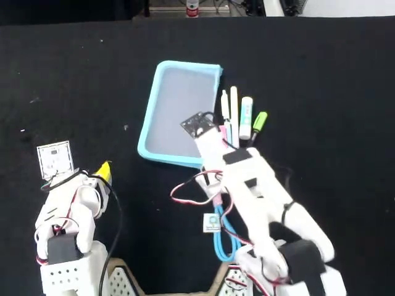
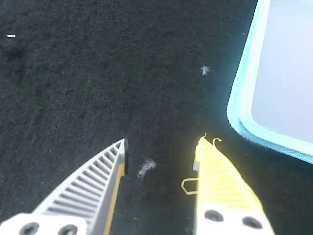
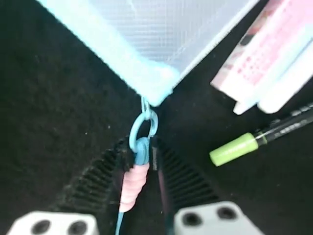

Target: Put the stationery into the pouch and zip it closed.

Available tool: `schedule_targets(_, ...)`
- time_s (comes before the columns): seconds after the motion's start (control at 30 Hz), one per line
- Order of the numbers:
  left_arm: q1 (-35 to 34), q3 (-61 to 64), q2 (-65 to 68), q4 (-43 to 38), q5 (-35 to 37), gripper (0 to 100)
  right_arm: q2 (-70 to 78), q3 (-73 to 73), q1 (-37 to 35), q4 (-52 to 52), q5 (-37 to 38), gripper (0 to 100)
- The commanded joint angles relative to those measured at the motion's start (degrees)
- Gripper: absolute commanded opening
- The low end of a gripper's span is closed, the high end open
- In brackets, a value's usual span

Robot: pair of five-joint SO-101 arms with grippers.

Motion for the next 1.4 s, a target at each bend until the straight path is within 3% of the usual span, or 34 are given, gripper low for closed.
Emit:
schedule_targets(0.0,0.7,-0.7,-0.3,-0.2,-0.1,23,-4.9,0.7,1.1,-0.1,0.4,10.2)
schedule_targets(0.13,0.7,-0.7,-0.3,-0.2,-0.1,23,-4.2,2.0,0.9,-0.4,0.3,20.2)
schedule_targets(0.4,0.8,-0.7,-0.3,-0.2,-0.1,23,-1.5,1.2,-3.4,-4.7,-8.4,17.3)
schedule_targets(0.63,0.8,-0.7,-0.3,-0.2,-0.1,23,-0.6,1.3,-7.5,-4.9,-8.4,17.1)
schedule_targets(0.83,0.8,-0.6,-0.3,-0.2,-0.1,23,-0.6,4.6,-5.5,-9.8,1.8,16.9)
schedule_targets(1.07,1.2,-0.3,-0.3,-0.2,-0.1,23,-0.6,5.8,0.0,-10.5,5.5,13.5)
schedule_targets(1.2,5.0,0.8,-0.3,-0.9,-0.1,23,-0.7,5.7,-0.1,-10.8,6.9,12.9)
schedule_targets(1.37,6.1,1.4,-0.3,-0.9,-3.4,23,-0.9,5.7,-0.1,-10.8,6.9,1.1)
